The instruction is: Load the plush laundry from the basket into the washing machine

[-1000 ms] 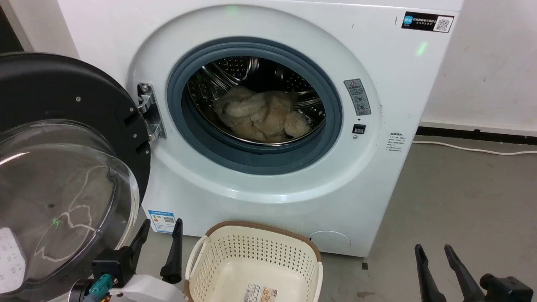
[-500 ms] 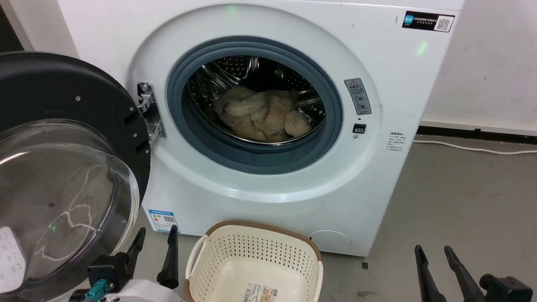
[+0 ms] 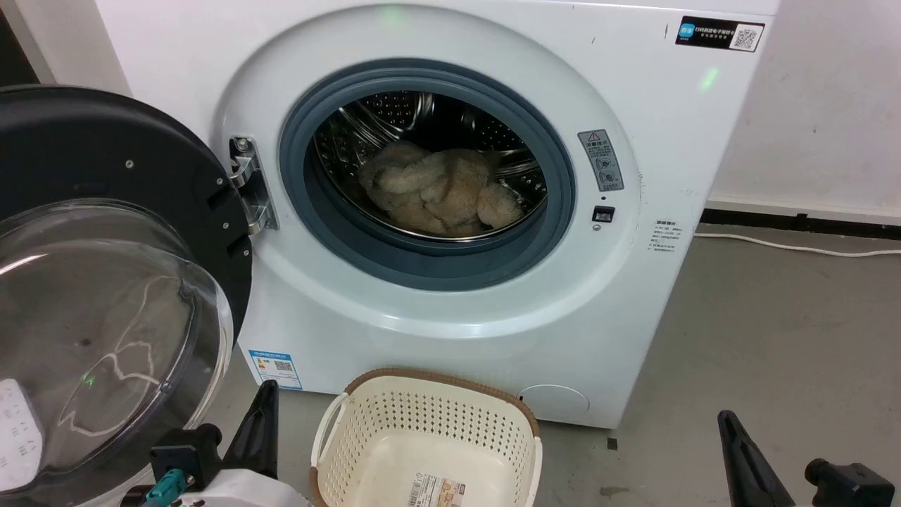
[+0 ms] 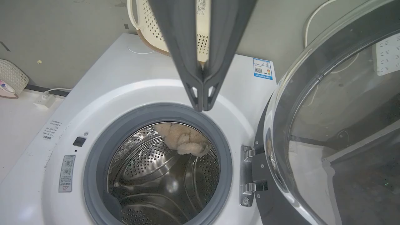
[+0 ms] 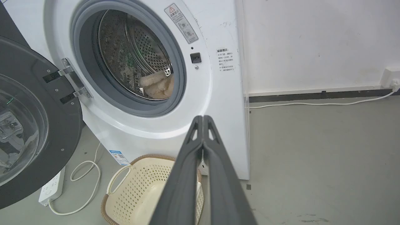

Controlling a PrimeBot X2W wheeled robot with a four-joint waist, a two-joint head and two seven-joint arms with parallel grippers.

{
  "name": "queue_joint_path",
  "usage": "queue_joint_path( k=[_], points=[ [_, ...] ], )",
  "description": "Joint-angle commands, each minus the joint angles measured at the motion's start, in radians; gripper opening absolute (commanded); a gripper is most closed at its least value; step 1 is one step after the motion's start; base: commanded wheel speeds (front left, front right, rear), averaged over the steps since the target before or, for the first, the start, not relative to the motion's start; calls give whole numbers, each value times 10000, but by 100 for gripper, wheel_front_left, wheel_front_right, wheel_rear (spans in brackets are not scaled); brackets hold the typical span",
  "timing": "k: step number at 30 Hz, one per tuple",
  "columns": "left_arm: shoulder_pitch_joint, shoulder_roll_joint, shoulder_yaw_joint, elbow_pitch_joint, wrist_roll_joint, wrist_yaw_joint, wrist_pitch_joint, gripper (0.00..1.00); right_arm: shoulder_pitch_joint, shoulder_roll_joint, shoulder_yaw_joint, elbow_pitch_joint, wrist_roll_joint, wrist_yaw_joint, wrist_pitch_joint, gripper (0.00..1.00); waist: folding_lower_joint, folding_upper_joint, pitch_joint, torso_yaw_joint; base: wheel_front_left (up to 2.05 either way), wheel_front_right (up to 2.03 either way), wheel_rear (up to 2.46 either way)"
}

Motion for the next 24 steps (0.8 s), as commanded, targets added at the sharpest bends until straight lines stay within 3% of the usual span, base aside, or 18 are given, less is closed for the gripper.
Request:
queue_joint_path(
  k=[1, 24],
  points=[
    [-4, -36, 40, -19, 84, -17, 30, 0, -29, 0, 6, -14, -54, 0, 28, 0, 0, 0, 11, -10, 0, 0, 0],
    [-41, -394, 412, -193, 881, -190, 306, 0, -297, -4, 46, -130, -555, 2, 304, 0, 0, 0, 149, -138, 0, 0, 0]
  ],
)
